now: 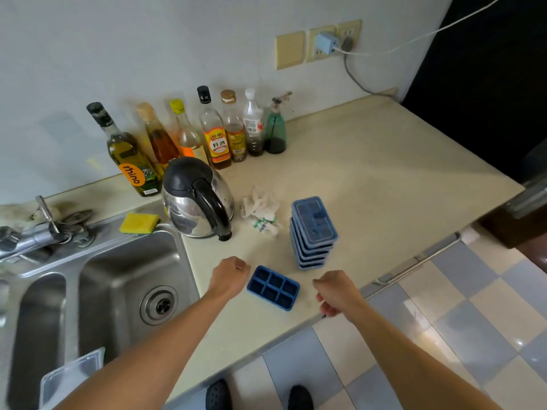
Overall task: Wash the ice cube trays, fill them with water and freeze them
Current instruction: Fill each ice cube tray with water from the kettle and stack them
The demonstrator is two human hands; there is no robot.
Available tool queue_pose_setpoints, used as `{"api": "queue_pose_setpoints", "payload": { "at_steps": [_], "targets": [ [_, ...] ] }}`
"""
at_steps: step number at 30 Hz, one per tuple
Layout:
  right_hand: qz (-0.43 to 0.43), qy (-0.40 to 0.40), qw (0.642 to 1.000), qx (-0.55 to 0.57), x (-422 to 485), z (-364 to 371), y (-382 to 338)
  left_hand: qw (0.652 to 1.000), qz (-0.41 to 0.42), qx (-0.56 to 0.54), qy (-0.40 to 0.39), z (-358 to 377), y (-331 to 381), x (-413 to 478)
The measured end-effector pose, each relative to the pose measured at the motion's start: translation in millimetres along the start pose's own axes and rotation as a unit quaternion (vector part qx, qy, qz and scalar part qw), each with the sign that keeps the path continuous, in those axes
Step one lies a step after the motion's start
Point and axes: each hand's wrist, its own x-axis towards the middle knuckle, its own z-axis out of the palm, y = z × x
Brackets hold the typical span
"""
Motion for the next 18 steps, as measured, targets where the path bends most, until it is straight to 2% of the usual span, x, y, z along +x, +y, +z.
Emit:
{"api": "queue_pose_setpoints", "payload": {
  "at_steps": [3, 5, 12, 18],
  "targets": [
    [-0.006, -0.036, 0.999, -0.005, -3.7, 35.4, -10.2, 0.995, -0.018, -0.061, -0.076, -3.4, -18.0, -3.3],
    [-0.027, -0.042, 0.998, -0.035, -5.2, 54.8, -24.9, 0.993, -0.020, -0.071, -0.088, -10.4, -32.4, -2.0],
    [-0.132, -0.056, 0.986, -0.085, -13.2, 143.0, -105.2, 0.994, -0.046, -0.098, -0.023, -92.7, -115.9, 16.6],
    [-0.197, -0.097, 0.968, -0.120, -16.7, 254.6, -162.0, 0.971, -0.146, -0.190, 0.002, -167.7, -201.0, 36.9]
  ]
}}
